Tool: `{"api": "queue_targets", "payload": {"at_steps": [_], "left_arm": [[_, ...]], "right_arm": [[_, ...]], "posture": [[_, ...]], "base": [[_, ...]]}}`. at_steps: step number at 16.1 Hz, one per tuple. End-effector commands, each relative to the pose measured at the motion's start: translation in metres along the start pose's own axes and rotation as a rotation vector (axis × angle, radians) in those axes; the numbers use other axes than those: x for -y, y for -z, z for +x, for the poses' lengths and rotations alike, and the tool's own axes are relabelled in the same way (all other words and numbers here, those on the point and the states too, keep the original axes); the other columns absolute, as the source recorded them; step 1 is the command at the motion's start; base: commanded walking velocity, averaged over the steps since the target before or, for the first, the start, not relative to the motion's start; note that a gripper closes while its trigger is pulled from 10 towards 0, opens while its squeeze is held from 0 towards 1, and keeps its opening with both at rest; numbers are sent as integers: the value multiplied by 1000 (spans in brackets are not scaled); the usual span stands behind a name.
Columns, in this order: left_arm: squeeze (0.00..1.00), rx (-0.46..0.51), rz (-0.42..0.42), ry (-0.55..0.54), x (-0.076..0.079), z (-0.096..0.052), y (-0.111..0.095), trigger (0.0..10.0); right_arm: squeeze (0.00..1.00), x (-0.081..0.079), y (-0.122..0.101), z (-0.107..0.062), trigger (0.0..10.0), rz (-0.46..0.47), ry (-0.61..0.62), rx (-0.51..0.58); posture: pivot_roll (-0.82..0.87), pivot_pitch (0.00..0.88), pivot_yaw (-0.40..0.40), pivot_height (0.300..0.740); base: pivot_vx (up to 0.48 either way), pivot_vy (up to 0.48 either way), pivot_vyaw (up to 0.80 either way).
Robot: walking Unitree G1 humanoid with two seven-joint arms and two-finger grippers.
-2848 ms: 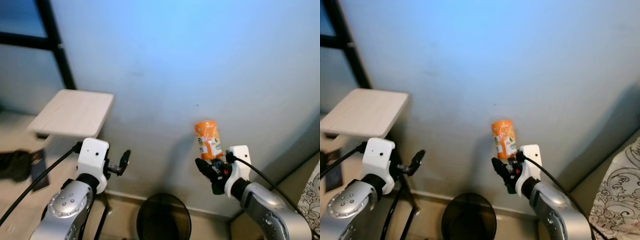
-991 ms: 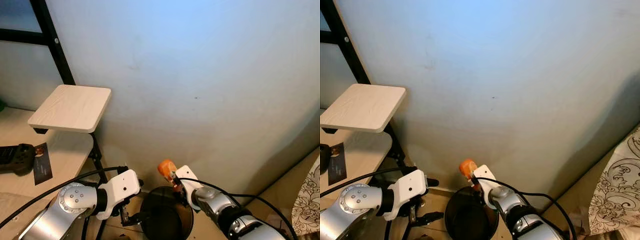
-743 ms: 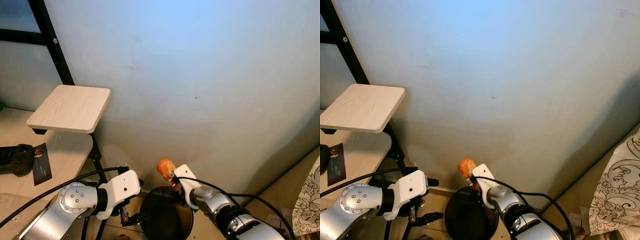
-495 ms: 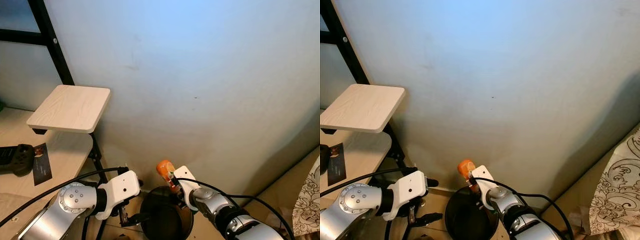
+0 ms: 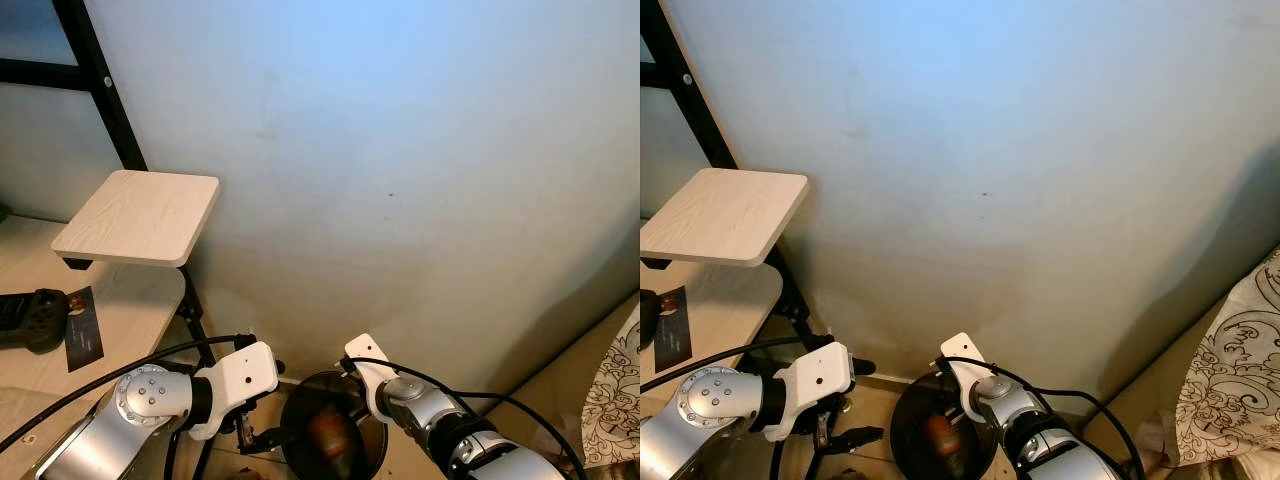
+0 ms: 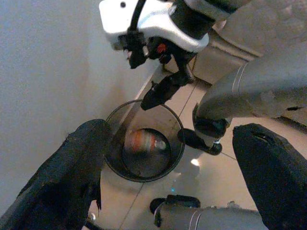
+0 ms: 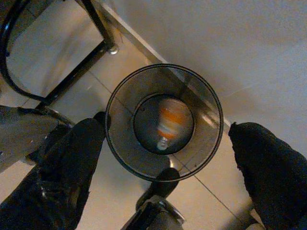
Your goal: Clean up the room
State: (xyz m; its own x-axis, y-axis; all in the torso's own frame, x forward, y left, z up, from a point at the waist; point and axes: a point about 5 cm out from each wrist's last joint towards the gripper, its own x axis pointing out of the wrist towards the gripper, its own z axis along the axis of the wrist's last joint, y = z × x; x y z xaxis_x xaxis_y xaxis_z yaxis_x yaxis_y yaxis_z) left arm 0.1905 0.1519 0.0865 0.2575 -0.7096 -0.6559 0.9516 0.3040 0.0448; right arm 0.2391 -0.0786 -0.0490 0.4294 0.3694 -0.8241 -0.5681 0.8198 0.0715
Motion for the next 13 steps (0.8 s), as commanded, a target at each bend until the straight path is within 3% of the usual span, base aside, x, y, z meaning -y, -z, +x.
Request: {"api": "queue_targets", "payload": {"at_steps": [1, 3, 4, 5, 6, 7, 8, 10, 13], "left_arm": [[0, -11, 21, -15, -3, -2, 0, 10000], [0, -2, 3, -48, -7, -3, 0, 10000], [0, 40, -75, -159, -17, -4, -4, 10000], [0, 82, -133, -260, -27, -6, -8, 10000], [0, 96, -146, -290, -29, -7, -9, 10000], [0, 128, -194, -358, -35, -8, -12, 10000], [0, 153, -208, -408, -39, -9, -15, 10000], [0, 226, -246, -546, -47, -12, -30, 10000], [0, 293, -300, -711, -52, -16, -44, 10000]], "right_arm": [[1000, 1, 6, 0, 10000, 6, -3, -22], [1000, 5, 1, -1, 10000, 30, 1, 13], [1000, 15, -13, -6, 10000, 77, 6, 98], [902, 27, -24, -12, 10000, 114, 16, 178], [902, 31, -27, -15, 10000, 122, 21, 203], [0, 41, -32, -26, 10000, 143, 35, 269], [0, 47, -33, -37, 10000, 151, 50, 328], [0, 54, -36, -81, 10000, 186, 115, 495], [0, 56, -42, -124, 10000, 238, 201, 620]], "posture": [[82, 0, 6, 740], [77, 0, 9, 740], [71, 0, 15, 740], [65, 0, 21, 740], [62, 0, 23, 740], [54, 0, 32, 740], [36, 0, 46, 740], [8, 0, 71, 740], [-10, 0, 100, 740]], "base": [[0, 0, 0], [0, 0, 0], [0, 0, 0], [0, 0, 0], [0, 0, 0], [0, 0, 0], [0, 0, 0], [0, 0, 0], [0, 0, 0]]}}
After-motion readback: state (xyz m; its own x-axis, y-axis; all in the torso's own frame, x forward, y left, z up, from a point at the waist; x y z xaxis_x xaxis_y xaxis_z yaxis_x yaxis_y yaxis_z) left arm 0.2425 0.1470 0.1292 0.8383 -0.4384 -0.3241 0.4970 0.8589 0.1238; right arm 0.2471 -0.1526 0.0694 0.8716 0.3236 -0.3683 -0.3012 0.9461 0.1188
